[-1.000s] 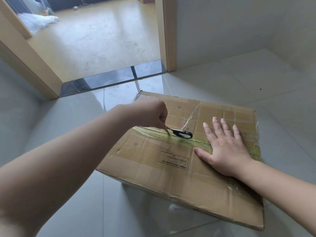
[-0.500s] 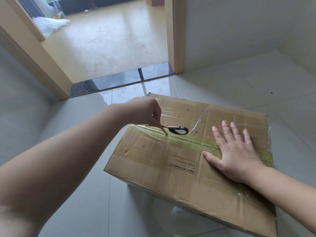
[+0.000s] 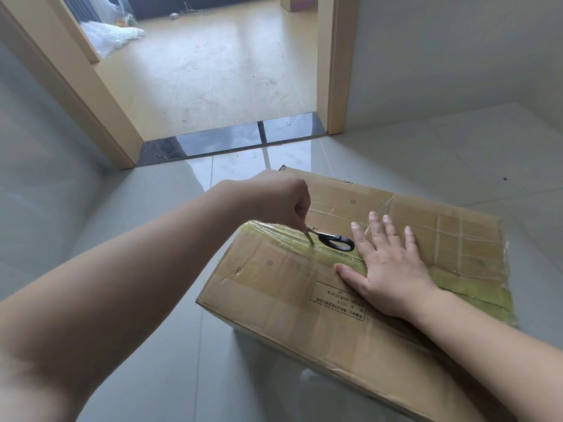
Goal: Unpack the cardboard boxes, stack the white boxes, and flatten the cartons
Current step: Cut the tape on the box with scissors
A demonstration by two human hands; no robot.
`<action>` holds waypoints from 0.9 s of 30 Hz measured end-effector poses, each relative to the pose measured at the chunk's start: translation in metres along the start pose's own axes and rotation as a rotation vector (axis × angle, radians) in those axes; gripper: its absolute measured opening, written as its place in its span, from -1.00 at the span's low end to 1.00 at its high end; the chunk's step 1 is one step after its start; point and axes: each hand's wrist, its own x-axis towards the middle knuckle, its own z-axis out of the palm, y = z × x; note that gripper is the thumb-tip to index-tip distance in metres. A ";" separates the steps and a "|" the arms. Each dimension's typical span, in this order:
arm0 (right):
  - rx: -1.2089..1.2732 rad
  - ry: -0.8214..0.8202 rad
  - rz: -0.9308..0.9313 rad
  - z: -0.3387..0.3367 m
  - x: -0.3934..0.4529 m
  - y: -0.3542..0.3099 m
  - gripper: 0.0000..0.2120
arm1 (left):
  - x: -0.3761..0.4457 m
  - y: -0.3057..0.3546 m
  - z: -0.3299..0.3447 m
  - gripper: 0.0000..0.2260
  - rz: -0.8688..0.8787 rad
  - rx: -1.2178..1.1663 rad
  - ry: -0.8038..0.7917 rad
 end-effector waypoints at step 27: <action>-0.021 -0.003 -0.017 -0.002 0.024 -0.024 -0.05 | -0.020 -0.057 -0.001 -0.76 -0.055 -0.009 0.029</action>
